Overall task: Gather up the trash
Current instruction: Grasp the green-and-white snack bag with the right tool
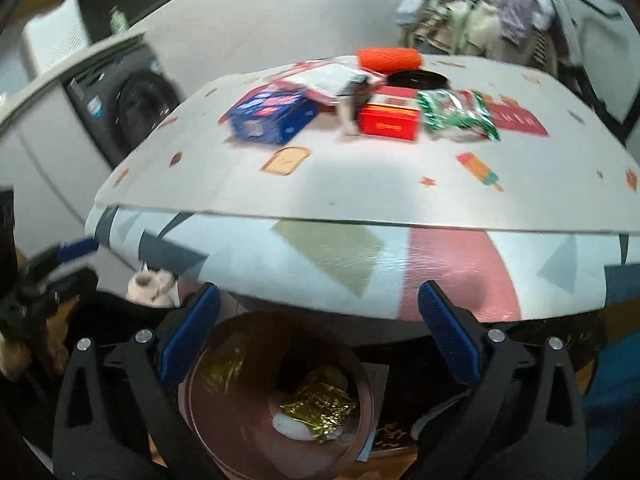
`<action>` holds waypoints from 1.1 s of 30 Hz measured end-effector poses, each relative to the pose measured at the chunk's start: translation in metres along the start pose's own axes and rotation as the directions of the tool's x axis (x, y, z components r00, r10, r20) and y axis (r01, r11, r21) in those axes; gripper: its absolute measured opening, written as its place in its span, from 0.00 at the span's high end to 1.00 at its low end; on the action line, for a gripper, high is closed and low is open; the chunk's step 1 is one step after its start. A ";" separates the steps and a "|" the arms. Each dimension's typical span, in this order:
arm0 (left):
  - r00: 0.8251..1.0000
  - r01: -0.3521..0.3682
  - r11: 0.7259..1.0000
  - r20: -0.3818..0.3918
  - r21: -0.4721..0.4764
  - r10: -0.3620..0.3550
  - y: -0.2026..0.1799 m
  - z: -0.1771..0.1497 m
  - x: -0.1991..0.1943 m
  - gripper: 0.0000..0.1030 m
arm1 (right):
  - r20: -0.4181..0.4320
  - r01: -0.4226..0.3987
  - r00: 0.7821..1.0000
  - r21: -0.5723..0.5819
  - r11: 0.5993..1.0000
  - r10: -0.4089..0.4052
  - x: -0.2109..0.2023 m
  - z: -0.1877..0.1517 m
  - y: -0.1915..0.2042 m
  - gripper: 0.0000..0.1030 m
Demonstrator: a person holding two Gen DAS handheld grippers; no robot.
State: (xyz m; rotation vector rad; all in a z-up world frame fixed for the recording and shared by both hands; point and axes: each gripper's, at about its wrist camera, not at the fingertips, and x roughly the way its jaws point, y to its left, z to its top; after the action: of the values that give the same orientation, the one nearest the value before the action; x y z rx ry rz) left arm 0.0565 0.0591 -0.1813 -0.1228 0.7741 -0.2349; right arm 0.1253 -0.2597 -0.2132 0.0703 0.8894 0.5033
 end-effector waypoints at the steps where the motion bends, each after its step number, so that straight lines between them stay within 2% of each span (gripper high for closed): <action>1: 1.000 0.002 1.000 0.000 0.003 -0.002 -0.001 0.000 0.000 0.06 | 0.010 0.003 1.000 0.029 1.000 -0.004 -0.001 0.000 -0.006 0.05; 5: 1.000 -0.005 1.000 -0.007 0.023 0.005 -0.005 0.000 0.003 0.06 | 0.064 0.054 0.996 0.119 0.991 -0.062 -0.006 0.005 -0.025 0.05; 10: 0.999 -0.028 0.999 -0.018 0.027 0.028 -0.006 0.000 0.007 0.06 | 0.071 0.089 0.992 0.169 0.982 -0.102 -0.007 0.012 -0.043 0.05; 14: 0.999 -0.043 0.999 0.028 -0.008 0.043 0.000 0.010 0.002 0.06 | 0.077 0.054 0.995 0.150 0.987 -0.066 -0.008 0.028 -0.057 0.05; 17: 0.994 -0.048 0.998 0.097 -0.047 0.053 0.007 0.025 -0.006 0.06 | 0.086 0.083 0.992 0.077 0.994 -0.090 -0.007 0.051 -0.066 0.05; 20: 0.990 -0.070 0.997 0.123 -0.040 0.075 0.009 0.045 -0.006 0.06 | 0.080 0.125 0.989 0.034 0.992 -0.127 0.002 0.081 -0.083 0.06; 24: 0.990 -0.071 0.997 0.117 -0.028 0.074 0.010 0.068 0.001 0.06 | 0.073 0.140 0.986 0.102 0.985 -0.148 0.019 0.114 -0.115 0.06; 27: 0.993 -0.053 0.998 0.108 -0.039 0.057 0.013 0.084 0.010 0.06 | 0.065 0.114 0.990 0.164 0.980 -0.126 0.038 0.131 -0.134 0.06; 29: 0.995 -0.042 0.998 0.088 -0.046 0.046 0.014 0.092 0.019 0.06 | 0.054 0.116 0.990 0.179 0.977 -0.127 0.052 0.141 -0.139 0.13; 33: 0.997 -0.054 0.997 0.046 -0.059 0.057 0.015 0.102 0.036 0.06 | 0.021 0.122 0.992 0.182 0.976 -0.128 0.079 0.156 -0.145 0.16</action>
State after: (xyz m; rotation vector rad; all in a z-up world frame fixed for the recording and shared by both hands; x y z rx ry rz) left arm 0.1559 0.0667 -0.1365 -0.1607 0.7361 -0.1561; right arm 0.3414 -0.3290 -0.2097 0.1867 0.8998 0.3025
